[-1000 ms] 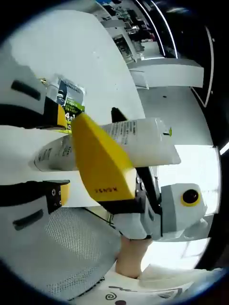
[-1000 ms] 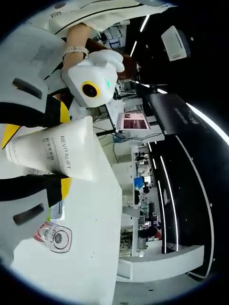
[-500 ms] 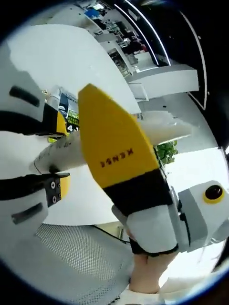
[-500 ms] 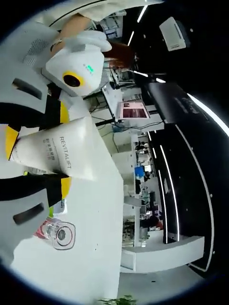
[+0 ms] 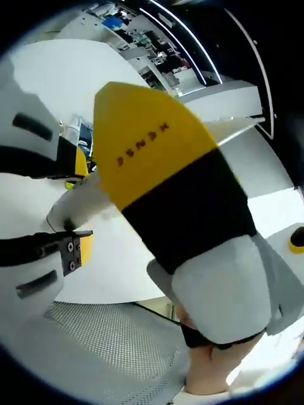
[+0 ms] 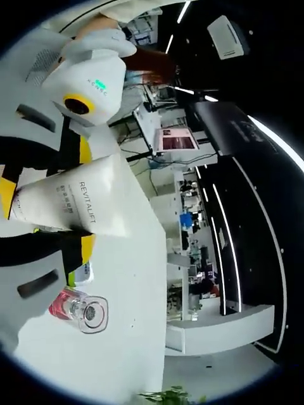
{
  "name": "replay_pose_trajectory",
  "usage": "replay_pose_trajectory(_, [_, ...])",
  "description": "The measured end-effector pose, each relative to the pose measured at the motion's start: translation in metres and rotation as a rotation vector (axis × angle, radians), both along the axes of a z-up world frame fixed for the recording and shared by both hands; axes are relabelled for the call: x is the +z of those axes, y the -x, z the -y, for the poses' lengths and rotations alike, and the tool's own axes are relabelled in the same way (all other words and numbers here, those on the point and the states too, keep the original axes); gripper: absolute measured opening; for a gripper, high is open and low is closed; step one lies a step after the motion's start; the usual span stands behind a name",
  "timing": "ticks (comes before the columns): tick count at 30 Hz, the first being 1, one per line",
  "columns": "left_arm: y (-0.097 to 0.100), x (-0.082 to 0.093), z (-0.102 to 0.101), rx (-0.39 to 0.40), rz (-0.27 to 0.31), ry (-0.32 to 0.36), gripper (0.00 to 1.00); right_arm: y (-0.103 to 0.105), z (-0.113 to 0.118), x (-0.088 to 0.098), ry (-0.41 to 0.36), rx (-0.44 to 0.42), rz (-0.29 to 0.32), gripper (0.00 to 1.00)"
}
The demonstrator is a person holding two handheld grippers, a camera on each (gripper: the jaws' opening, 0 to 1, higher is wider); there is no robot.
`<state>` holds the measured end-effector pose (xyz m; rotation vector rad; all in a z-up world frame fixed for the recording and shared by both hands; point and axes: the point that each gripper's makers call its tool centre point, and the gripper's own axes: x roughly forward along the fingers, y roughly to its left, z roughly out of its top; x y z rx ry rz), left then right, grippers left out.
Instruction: Arrange the skincare products in the storage area until every visible bottle or jar stands upright without overlapping.
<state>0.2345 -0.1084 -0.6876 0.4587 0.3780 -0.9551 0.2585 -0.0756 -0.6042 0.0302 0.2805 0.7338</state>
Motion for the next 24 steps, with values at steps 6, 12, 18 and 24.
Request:
replay_pose_trajectory(6, [-0.0030, -0.0003, -0.0029, 0.010, 0.000, -0.002, 0.24, 0.0022, 0.0019, 0.0014, 0.001, 0.000, 0.002, 0.37])
replay_pose_trajectory(12, [-0.0048, -0.0027, -0.0074, 0.025, -0.032, 0.001, 0.21, 0.0052, 0.0033, 0.0002, -0.004, -0.003, -0.010, 0.37])
replay_pose_trajectory(18, [-0.0041, -0.0025, -0.0076, 0.035, -0.072, 0.026, 0.19, 0.0071, 0.0038, 0.0012, -0.012, -0.002, -0.017, 0.38])
replay_pose_trajectory(24, [-0.0026, 0.0001, -0.0068, 0.033, -0.114, 0.070, 0.18, 0.0079, 0.0076, 0.0044, -0.035, -0.003, -0.023, 0.39])
